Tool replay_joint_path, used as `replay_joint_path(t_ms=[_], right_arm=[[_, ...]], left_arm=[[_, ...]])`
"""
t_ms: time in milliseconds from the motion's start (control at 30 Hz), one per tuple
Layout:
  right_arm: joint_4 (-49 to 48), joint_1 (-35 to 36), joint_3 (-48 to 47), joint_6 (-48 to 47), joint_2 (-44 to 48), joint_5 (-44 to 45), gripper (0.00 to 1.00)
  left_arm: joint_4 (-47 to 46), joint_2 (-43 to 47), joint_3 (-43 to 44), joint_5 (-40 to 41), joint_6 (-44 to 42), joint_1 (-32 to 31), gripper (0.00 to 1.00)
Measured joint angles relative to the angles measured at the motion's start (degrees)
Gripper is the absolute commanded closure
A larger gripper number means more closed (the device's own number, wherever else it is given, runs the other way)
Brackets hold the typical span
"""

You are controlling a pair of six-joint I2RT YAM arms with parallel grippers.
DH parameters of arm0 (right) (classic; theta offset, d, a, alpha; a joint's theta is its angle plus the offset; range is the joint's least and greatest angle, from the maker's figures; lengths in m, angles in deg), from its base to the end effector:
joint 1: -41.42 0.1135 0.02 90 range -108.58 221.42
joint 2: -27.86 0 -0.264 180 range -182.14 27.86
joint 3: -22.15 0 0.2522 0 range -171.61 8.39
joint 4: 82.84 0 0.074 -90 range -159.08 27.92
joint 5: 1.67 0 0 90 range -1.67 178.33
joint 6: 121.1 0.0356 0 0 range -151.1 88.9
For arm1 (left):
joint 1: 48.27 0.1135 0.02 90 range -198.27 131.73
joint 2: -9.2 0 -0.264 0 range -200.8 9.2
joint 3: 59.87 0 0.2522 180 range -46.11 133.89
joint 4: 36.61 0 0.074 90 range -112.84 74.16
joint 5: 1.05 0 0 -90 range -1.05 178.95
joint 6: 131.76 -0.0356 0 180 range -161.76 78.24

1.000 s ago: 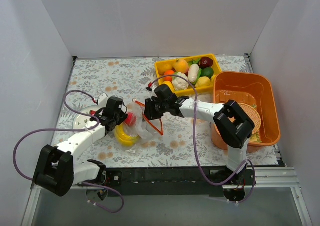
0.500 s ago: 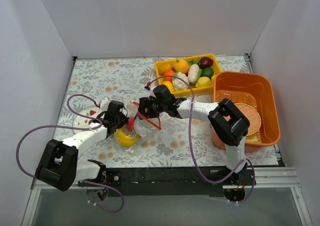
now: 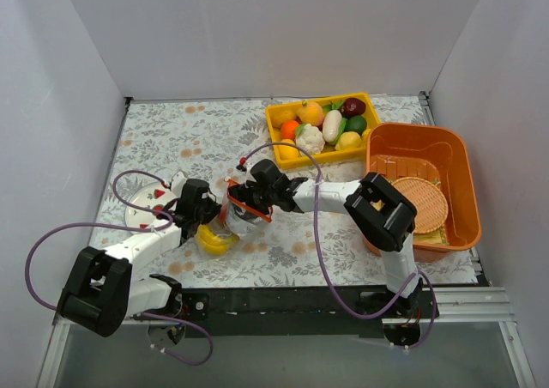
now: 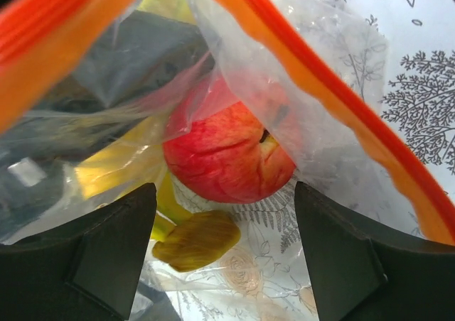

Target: Open the zip-top bag and remove the fake food

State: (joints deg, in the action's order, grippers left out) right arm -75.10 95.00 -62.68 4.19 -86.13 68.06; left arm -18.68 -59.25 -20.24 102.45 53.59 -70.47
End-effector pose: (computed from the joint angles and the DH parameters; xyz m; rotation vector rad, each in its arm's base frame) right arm 0.2474 0.3561 0.1673 -0.6070 2.3902 1.1728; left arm 0.2054 -0.0748 0.1584 -1.5657 1.9156 -0.6862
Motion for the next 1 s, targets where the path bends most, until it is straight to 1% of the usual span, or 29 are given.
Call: replay_joint_path(t_ms=[200,367,433,500,533,567,633,667,800,1000], right_arm=[[2.0,0.8,-1.4,0.0,-0.8,1.6,0.16],[1.6,0.9,-2.3,1.5,-1.3,3.5,0.16],[1.6,0.9,-2.5,2.1,-1.6,4.2,0.18],[1.5,0.9,-3.1,2.5,-2.4,4.7,0.21],[1.4,0.9,-3.6,2.6,-2.9,4.8,0.24],[1.2,0.9,-4.0,2.9,-3.4,4.8,0.35],[0.9,1.0,-4.2,3.3,-3.6,4.9,0.49],[0.9,1.0,-4.2,3.3,-3.6,5.0,0.60],[0.5,1.2,-3.2,3.4,-2.7,6.7,0.69],[3.6,1.2,0.0,1.4,4.5,11.1,0.71]], left_arm=[[-1.5,0.2,-0.7,-0.8,0.0,0.0,1.00],[-3.0,0.9,-1.8,-1.9,0.0,0.0,1.00],[-3.3,1.3,-2.2,-2.4,-0.2,0.1,1.00],[-3.7,1.9,-2.7,-2.7,-0.2,0.1,1.00],[-3.8,2.2,-2.9,-2.9,-0.2,0.2,1.00],[-3.8,2.4,-3.0,-3.0,-0.3,0.2,1.00],[-3.7,2.6,-3.0,-3.0,-0.4,0.4,1.00],[-3.6,2.6,-3.0,-3.0,-0.4,0.4,1.00],[-2.5,2.6,-2.7,-1.9,0.0,0.4,1.00],[0.2,2.5,-2.0,0.0,1.2,0.3,1.00]])
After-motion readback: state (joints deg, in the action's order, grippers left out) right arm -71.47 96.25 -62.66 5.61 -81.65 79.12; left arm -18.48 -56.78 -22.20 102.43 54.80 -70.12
